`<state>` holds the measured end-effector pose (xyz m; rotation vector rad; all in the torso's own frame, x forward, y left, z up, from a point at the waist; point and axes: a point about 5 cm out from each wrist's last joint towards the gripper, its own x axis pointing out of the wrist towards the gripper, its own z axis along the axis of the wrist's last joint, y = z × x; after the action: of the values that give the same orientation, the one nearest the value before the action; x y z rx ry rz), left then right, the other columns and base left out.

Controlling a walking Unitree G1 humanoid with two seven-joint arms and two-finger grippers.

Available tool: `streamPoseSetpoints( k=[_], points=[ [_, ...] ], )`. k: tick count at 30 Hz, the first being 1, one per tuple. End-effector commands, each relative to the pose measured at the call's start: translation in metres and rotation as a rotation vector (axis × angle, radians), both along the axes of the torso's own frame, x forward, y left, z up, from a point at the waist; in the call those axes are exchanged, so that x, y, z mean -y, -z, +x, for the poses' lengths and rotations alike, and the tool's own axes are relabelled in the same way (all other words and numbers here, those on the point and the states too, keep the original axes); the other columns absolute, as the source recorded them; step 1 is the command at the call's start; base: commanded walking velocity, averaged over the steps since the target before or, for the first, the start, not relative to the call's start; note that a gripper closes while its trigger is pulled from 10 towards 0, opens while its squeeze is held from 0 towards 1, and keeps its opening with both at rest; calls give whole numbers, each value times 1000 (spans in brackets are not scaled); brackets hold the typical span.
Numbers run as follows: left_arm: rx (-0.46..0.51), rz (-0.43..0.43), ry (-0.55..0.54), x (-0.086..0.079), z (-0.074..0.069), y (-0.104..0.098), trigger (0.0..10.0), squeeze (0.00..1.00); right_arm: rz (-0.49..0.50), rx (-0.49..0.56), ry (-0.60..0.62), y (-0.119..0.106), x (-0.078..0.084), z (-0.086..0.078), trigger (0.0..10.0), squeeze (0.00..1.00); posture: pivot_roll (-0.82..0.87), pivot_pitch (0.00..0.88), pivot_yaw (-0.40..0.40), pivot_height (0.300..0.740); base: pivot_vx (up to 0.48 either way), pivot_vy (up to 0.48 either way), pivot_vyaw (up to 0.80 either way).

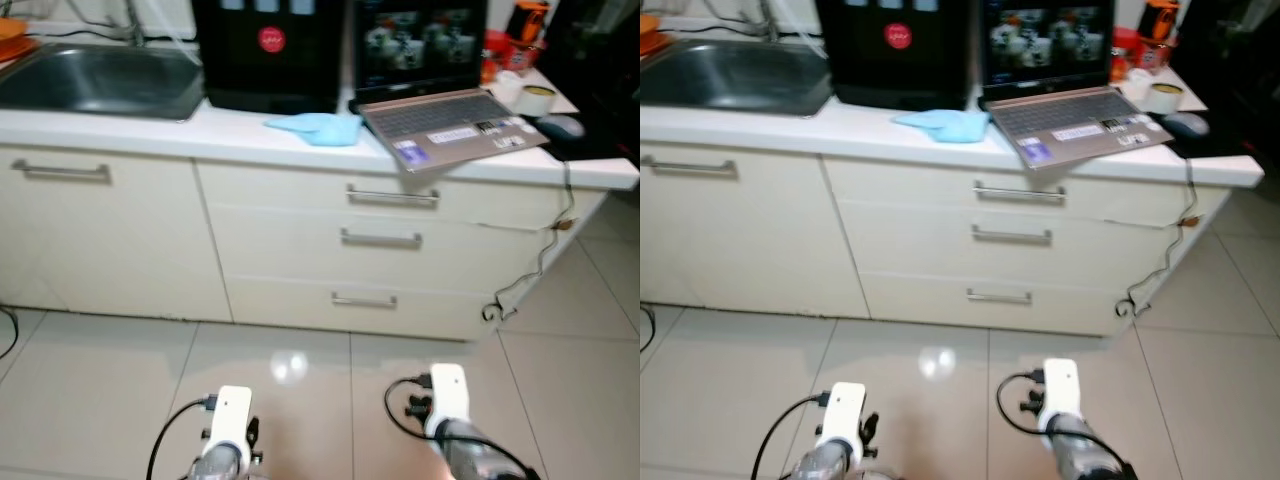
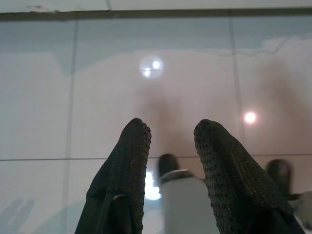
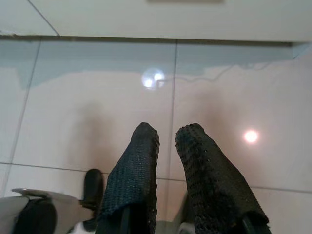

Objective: Kitchen organization

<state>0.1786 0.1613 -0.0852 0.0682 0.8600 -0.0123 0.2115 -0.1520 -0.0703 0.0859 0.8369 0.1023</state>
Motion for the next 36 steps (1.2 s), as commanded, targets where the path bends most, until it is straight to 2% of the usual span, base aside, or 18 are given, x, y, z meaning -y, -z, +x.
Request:
streamPoseSetpoints(
  k=[1,36],
  points=[
    [0,-17,4,8,2,0,10000,0,-27,-12,14,1,12,-3,10000,0,148,0,-39,740,0,480,0],
    [-4,-18,2,8,2,0,10000,0,-30,-29,-3,4,11,-8,10000,0,151,19,-40,740,0,480,0]
  ],
)
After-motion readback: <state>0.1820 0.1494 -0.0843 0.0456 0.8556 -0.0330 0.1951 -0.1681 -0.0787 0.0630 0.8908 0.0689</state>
